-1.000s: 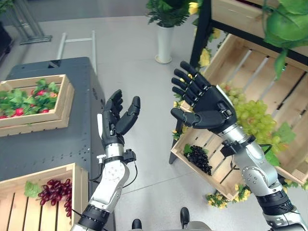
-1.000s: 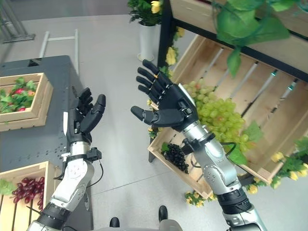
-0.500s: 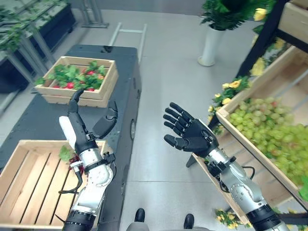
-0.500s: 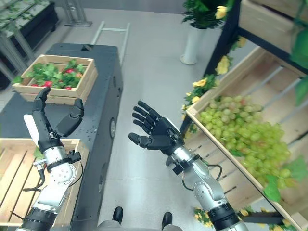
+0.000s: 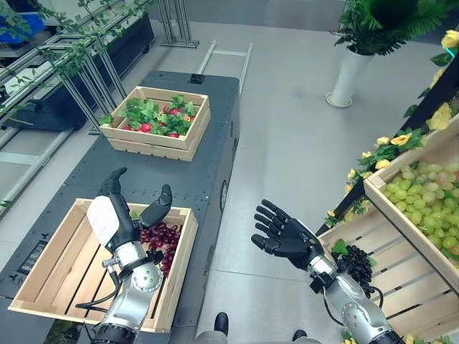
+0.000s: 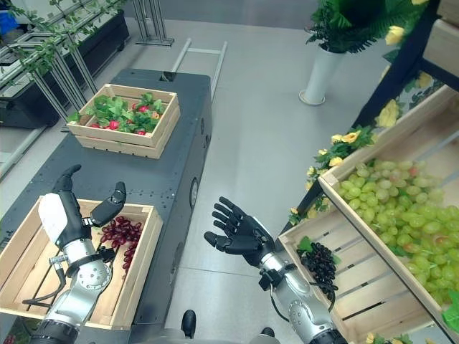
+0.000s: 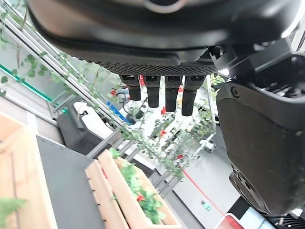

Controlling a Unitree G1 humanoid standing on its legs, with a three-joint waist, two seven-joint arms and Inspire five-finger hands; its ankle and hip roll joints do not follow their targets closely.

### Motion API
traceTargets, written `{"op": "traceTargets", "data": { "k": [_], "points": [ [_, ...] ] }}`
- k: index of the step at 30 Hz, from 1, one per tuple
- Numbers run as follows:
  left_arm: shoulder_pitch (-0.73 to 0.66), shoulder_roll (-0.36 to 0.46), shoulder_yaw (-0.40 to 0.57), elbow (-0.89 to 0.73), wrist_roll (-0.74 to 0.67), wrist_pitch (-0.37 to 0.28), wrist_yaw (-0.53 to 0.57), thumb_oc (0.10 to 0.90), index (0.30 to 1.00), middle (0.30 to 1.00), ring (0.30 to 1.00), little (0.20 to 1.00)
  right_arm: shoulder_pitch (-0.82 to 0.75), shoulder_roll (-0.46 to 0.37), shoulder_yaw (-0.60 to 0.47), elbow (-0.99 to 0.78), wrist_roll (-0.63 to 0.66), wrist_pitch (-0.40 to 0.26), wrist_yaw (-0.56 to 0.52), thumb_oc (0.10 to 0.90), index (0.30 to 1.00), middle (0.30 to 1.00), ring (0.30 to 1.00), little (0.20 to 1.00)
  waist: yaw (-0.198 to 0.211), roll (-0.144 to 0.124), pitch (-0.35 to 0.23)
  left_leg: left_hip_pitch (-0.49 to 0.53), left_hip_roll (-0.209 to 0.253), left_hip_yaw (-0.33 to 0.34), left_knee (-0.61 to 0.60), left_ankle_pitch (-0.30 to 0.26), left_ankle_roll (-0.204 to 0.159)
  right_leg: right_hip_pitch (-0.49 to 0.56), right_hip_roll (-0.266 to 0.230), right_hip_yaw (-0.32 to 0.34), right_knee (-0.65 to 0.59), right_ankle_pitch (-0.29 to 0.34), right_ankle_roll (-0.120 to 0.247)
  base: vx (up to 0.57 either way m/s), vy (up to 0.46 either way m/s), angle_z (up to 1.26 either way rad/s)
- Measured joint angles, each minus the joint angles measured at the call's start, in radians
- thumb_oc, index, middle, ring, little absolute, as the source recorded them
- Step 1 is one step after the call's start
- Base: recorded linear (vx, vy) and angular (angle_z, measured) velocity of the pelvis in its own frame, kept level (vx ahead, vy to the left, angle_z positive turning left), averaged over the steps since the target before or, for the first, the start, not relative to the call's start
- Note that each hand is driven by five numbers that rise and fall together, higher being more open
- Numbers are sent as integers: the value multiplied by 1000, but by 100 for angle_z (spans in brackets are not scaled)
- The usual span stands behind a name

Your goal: Pick up the fruits from the basket on one side to the basket on the other side

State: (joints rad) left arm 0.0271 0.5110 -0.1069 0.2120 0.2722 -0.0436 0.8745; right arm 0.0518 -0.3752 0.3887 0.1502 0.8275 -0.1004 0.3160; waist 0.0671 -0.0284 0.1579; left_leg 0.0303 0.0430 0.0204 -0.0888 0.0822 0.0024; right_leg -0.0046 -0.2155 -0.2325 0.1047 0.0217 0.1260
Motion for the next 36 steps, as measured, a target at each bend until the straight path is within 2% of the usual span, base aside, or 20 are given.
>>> {"op": "traceTargets", "data": {
  "k": [1, 2, 3, 4, 6, 8, 10, 12, 19, 24, 26, 28, 31, 36],
  "points": [
    [-2, 9, 1, 4, 0, 2, 0, 800, 900, 900, 900, 900, -1, 0, 6, 0, 0, -5, 0, 800, 900, 900, 900, 900, 3, -10, 0, -6, -3, -9, 0, 5, 3, 1, 7, 12, -18, -6, 3, 53, -91, 41],
    [-17, 20, 0, 30, 1, 7, 1, 800, 900, 900, 900, 900, 0, 0, 13, 0, 0, -15, 4, 800, 900, 900, 900, 900, -2, -22, 1, -26, -8, -48, 0, 12, -1, 20, 49, 85, -111, -9, 0, 27, -102, 63],
    [-30, 25, -1, 51, 0, 9, 1, 800, 900, 900, 900, 900, -1, 2, 14, 0, 0, -23, 8, 800, 900, 900, 900, 900, -14, -37, 1, -50, -21, -73, -1, 22, -5, 40, 69, 124, -176, -4, 3, 26, -136, 93],
    [-39, 22, -5, 76, 0, 12, 7, 800, 900, 900, 900, 900, -9, -2, 14, 4, 0, -32, 14, 800, 900, 900, 900, 900, -29, -47, 4, -70, -31, -86, -1, 32, -9, 45, 74, 149, -195, 6, 34, 35, -191, 98],
    [-31, 20, -23, 103, 0, 14, 8, 800, 900, 900, 900, 900, -19, -4, 11, 5, 0, -40, 16, 800, 900, 900, 900, 900, -39, -26, 25, -95, -22, -69, -7, 37, -17, 34, 84, 161, -194, -1, 31, 39, -257, 54],
    [-26, 16, -46, 138, 0, 13, 14, 800, 900, 900, 900, 900, -23, -9, 11, 6, 0, -41, 19, 800, 900, 900, 900, 900, -48, -3, 49, -108, -10, -85, 3, 47, -20, 24, 101, 195, -164, -13, 22, 123, -316, 34],
    [-27, 13, -45, 148, 2, 16, 15, 800, 900, 900, 900, 900, -13, -11, 9, 7, -1, -41, 32, 800, 900, 900, 900, 900, -57, -11, 56, -105, -4, -107, 0, 52, -28, 34, 105, 196, -154, -41, 24, 154, -265, 43],
    [-35, 10, -47, 168, 2, 18, 19, 800, 900, 900, 900, 900, -15, -26, 4, 7, -1, -41, 61, 800, 900, 900, 900, 900, -68, -15, 59, -110, 3, -126, 0, 58, -38, 61, 119, 196, -188, -40, 18, 167, -175, 33],
    [-44, 12, -84, 252, 1, 73, 19, 800, 900, 900, 900, 900, -14, -69, -16, 6, -2, -31, 99, 800, 900, 900, 900, 900, -90, -11, 62, -114, 12, -123, 0, 59, -41, 81, 131, 170, -193, -53, 5, 70, -76, 18],
    [-80, 16, -128, 303, 2, 113, 17, 800, 900, 900, 900, 900, -15, -85, -23, 29, -29, -31, 99, 800, 900, 900, 900, 900, -104, 5, 71, -163, 10, -123, 0, 71, -46, 44, 128, 155, -193, -53, 7, -25, 47, 15],
    [-107, 35, -149, 324, 4, 153, 16, 800, 900, 900, 900, 900, -16, -88, -23, 65, -39, -31, 89, 800, 900, 900, 900, 900, -105, 18, 81, -186, 7, -125, 1, 80, -51, 24, 126, 143, -193, -54, 8, -94, 96, 10],
    [-137, 53, -164, 348, 5, 177, 17, 800, 900, 900, 900, 900, -22, -90, -25, 92, -40, -31, 76, 800, 900, 900, 900, 900, -107, 31, 99, -203, 7, -124, 1, 88, -51, 8, 127, 141, -188, -53, 9, -102, 107, 10],
    [-231, 72, -181, 424, 5, 201, 23, 800, 900, 900, 900, 900, -40, -119, -19, 136, -47, -28, 56, 800, 900, 900, 900, 900, -105, 49, 169, -222, 5, -124, 8, 95, -51, -5, 127, 134, -182, -53, 10, -56, 76, 9],
    [-303, 97, -206, 450, -9, 239, 26, 800, 900, 900, 900, 900, -56, -139, -1, 220, -86, -29, 31, 800, 900, 900, 900, 900, -106, 33, 228, -248, 4, -123, 17, 96, -52, -30, 128, 132, -171, -54, 11, -37, 42, 2]
  ]
}}
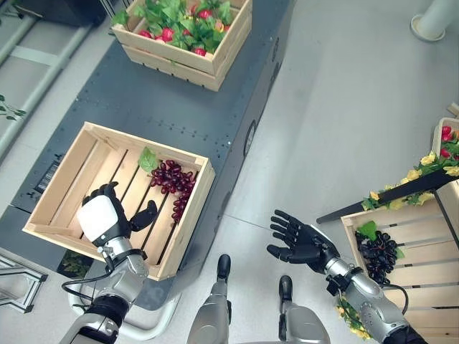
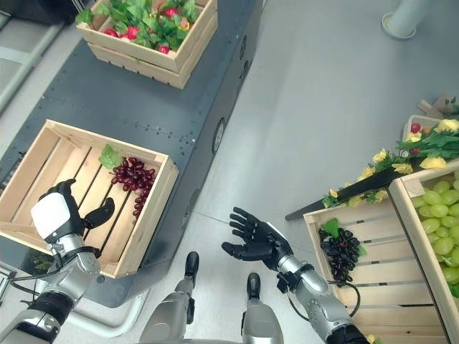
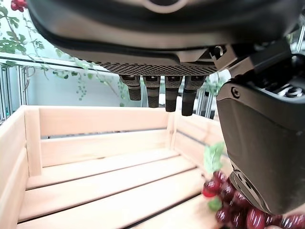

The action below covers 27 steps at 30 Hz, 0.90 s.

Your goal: Pick up the fruits from the basket on one side to the basket on the other side

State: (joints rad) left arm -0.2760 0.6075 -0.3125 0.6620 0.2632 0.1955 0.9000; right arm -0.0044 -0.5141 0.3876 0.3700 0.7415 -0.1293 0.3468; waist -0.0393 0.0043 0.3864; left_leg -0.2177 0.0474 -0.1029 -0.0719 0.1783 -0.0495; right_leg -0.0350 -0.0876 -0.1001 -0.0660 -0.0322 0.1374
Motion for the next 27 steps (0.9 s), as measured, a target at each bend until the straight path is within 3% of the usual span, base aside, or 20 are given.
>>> {"op": "traceTargets", "data": {
  "k": [6, 20, 27],
  "points": [
    [-163, 46, -20, 98, 0, 15, 39, 800, 900, 900, 900, 900, -47, -3, 55, 22, -1, -2, -11, 800, 900, 900, 900, 900, -3, -34, 94, -47, 0, 1, 33, 0, 0, -33, 5, -16, 24, -3, -2, -15, 24, 7],
    [-363, 169, -120, 197, 168, 44, 117, 800, 900, 900, 900, 900, -101, 8, 109, 30, 1, -32, -11, 800, 900, 900, 900, 900, -3, -77, 127, -160, 0, 15, 113, 1, 2, -206, 3, 13, 244, -83, 1, -1, 5, 1],
    [-446, 232, -195, 227, 276, 43, 113, 800, 900, 900, 900, 900, -107, 16, 137, 38, 1, -32, -11, 800, 900, 900, 900, 900, -30, -95, 136, -228, -1, 20, 141, 10, 7, -306, 2, 23, 332, -102, 1, -9, 5, -2]
  ]
}}
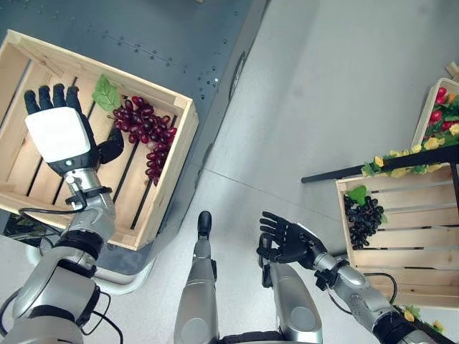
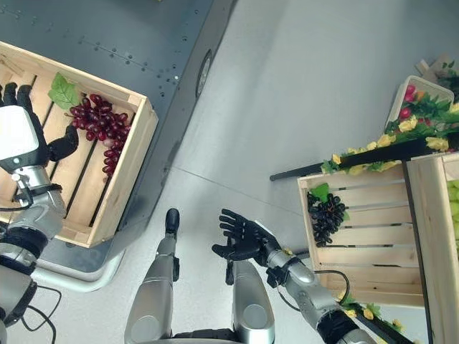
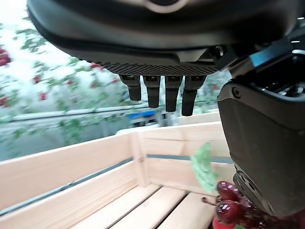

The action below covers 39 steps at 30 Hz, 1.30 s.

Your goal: Pick up the fruits from the basket on one side to the basket on the other side

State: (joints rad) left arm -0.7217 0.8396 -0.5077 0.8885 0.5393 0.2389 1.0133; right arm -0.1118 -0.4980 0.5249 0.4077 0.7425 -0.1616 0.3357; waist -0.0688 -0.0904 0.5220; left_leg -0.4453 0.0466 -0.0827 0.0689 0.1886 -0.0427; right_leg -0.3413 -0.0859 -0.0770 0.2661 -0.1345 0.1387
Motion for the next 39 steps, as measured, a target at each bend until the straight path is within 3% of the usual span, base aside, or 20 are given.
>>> {"op": "traceTargets", "data": {
  "k": [4, 18, 29, 39],
  "points": [
    [-36, 10, -72, 6, 86, -10, -48, 800, 900, 900, 900, 900, -2, 0, 3, 0, 0, 0, 0, 800, 900, 900, 900, 900, -3, 0, 0, -9, -1, 5, 0, 8, 2, -25, -1, 12, 27, -7, 0, -32, 4, -4],
    [-124, 83, -272, 15, 245, -160, -268, 800, 900, 900, 900, 900, -25, -2, 1, -2, -1, 0, -4, 800, 900, 900, 900, 900, -14, 8, 3, -43, -3, 11, -3, 27, -7, -114, -9, 17, 144, -50, -10, -13, 6, 1],
    [-159, 86, -284, 13, 253, -152, -371, 800, 900, 900, 900, 900, -26, -18, -1, -21, -1, 0, -25, 800, 900, 900, 900, 900, -21, 33, 6, -53, 3, 33, -2, 24, -10, -145, -12, 18, 195, -70, -17, 0, 0, 0],
    [-126, 95, -268, -40, 254, -83, -391, 800, 900, 900, 900, 900, -25, -38, -10, -34, 0, 1, -43, 800, 900, 900, 900, 900, -15, 39, 7, -56, -4, 35, -2, 34, -9, -156, -20, 17, 210, -86, -17, 7, 0, 1]
  ]
}}
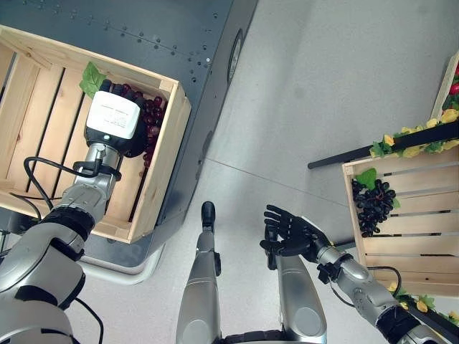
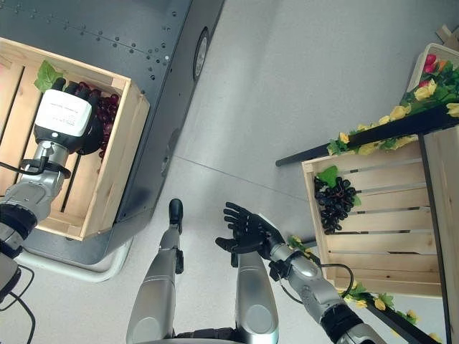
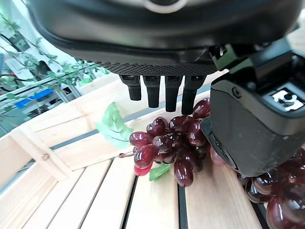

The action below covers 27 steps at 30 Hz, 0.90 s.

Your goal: Pick up the fruits from the basket on one side to the basket on the other side

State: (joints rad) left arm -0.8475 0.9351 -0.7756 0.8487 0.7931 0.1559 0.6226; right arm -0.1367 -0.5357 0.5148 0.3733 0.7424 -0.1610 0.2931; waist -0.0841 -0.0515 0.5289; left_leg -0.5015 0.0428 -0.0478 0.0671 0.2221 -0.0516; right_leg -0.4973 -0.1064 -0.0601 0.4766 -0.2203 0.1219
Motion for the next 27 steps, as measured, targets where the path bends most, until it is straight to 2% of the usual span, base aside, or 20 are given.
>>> {"op": "traceTargets", "data": {
  "k": [6, 11, 19, 27],
  "points": [
    [91, 63, 40, -148, 68, 46, -25, 800, 900, 900, 900, 900, 5, -7, -7, -28, 0, 0, 0, 800, 900, 900, 900, 900, 12, 3, 2, 0, 0, 0, 0, 0, 0, 0, 0, -1, 0, -1, 1, 0, 0, 0],
    [111, 111, 42, -265, 118, 93, -121, 800, 900, 900, 900, 900, 14, -7, -32, -39, 0, 5, 0, 800, 900, 900, 900, 900, 33, 8, 4, 0, -1, -2, -7, 0, -2, 0, -2, -4, 0, -1, 1, 3, -2, 1],
    [118, 139, 46, -320, 137, 109, -170, 800, 900, 900, 900, 900, 27, -11, -39, -66, 2, 6, -1, 800, 900, 900, 900, 900, 50, 14, 3, 6, -3, -5, -8, 5, 1, 8, -4, -8, -2, -3, 2, 0, 0, 0],
    [145, 139, 47, -320, 146, 174, -151, 800, 900, 900, 900, 900, 31, -12, -38, -67, 2, 7, -3, 800, 900, 900, 900, 900, 50, 15, 3, 23, -3, -6, -11, 4, -4, 22, -5, -9, 1, -3, 3, 0, 0, 0]
  ]
}}
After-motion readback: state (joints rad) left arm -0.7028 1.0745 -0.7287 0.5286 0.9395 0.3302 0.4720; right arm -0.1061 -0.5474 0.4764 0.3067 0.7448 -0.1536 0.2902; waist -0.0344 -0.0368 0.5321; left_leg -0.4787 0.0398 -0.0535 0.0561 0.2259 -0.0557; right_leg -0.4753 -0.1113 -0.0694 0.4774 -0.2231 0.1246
